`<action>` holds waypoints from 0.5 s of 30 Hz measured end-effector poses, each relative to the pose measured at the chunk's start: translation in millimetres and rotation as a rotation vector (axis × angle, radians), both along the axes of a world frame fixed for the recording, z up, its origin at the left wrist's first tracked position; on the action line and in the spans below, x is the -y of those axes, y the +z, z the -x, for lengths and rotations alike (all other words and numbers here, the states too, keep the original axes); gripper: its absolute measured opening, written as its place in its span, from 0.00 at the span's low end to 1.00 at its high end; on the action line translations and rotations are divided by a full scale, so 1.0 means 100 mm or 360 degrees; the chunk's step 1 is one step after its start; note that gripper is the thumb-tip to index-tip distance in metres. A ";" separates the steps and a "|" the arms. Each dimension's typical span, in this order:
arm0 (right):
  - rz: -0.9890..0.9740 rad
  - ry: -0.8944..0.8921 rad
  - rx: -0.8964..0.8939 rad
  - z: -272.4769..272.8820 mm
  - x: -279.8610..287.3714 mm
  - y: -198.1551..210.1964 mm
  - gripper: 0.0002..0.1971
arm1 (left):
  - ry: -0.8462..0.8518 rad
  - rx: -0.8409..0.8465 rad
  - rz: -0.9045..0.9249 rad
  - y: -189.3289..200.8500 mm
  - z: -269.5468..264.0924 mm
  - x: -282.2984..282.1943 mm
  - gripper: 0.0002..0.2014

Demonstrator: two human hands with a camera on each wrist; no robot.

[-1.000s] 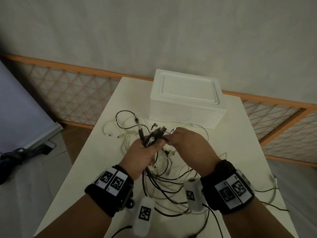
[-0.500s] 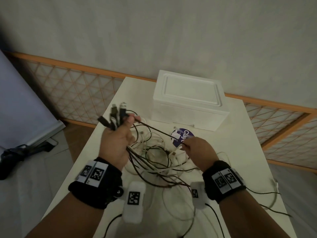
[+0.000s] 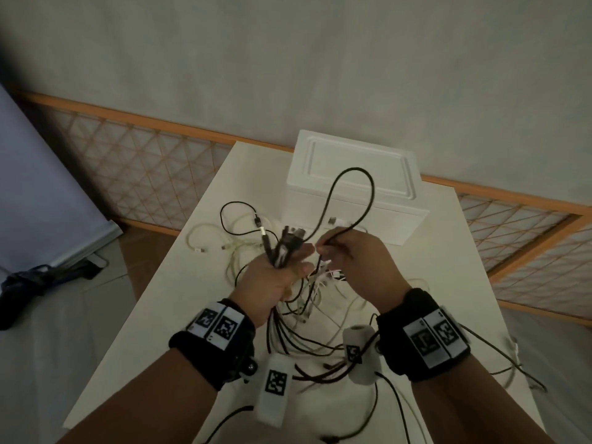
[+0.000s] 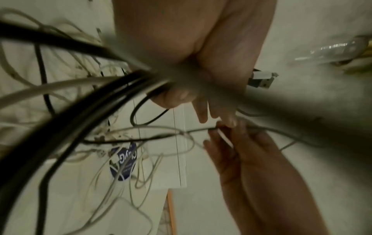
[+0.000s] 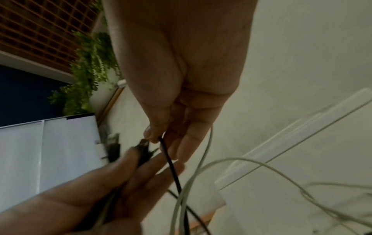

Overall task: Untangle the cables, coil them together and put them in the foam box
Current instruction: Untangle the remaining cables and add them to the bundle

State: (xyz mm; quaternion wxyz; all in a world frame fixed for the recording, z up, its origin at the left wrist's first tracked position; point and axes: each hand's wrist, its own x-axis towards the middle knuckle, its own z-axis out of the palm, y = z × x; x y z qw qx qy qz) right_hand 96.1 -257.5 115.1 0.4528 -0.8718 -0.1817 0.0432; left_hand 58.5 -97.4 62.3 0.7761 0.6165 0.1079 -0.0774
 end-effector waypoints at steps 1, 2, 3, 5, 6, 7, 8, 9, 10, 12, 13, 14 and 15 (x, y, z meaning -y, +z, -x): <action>-0.0017 0.0022 0.0043 0.03 -0.03 0.03 0.07 | -0.0072 0.0033 -0.0062 0.01 -0.02 0.07 0.07; -0.0033 0.0024 0.0083 0.06 -0.04 0.06 0.09 | -0.0131 0.0065 -0.0118 0.03 -0.03 0.13 0.06; -0.0071 0.0011 0.0114 0.09 -0.04 0.09 0.10 | -0.0166 0.0083 -0.0161 0.03 -0.05 0.17 0.07; -0.0197 -0.0042 0.0174 0.14 -0.03 0.17 0.10 | -0.0197 0.0036 -0.0314 -0.03 -0.09 0.21 0.04; -0.0253 -0.0093 0.0236 0.15 -0.01 0.22 0.09 | -0.0200 -0.0007 -0.0424 -0.09 -0.12 0.21 0.05; -0.0301 -0.0154 0.0316 0.16 0.02 0.26 0.09 | -0.0188 -0.0047 -0.0520 -0.17 -0.14 0.19 0.07; -0.0348 -0.0214 0.0394 0.16 0.05 0.29 0.09 | -0.0152 -0.0118 -0.0581 -0.25 -0.17 0.18 0.07; -0.0396 -0.0262 0.0450 0.17 0.09 0.32 0.09 | -0.0103 -0.0198 -0.0601 -0.33 -0.18 0.15 0.06; -0.0451 -0.0293 0.0487 0.17 0.14 0.34 0.11 | -0.0054 -0.0269 -0.0589 -0.38 -0.20 0.14 0.05; -0.0566 -0.0317 0.0529 0.19 0.24 0.35 0.15 | 0.0025 -0.0369 -0.0580 -0.46 -0.21 0.09 0.08; -0.0623 -0.0331 0.0545 0.19 0.28 0.36 0.17 | 0.0038 -0.0399 -0.0602 -0.49 -0.22 0.05 0.08; -0.0700 -0.0357 0.0546 0.18 0.33 0.38 0.17 | 0.0063 -0.0408 -0.0621 -0.54 -0.23 -0.01 0.09; -0.0812 -0.0400 0.0528 0.17 0.38 0.40 0.17 | 0.0096 -0.0419 -0.0641 -0.59 -0.24 -0.07 0.10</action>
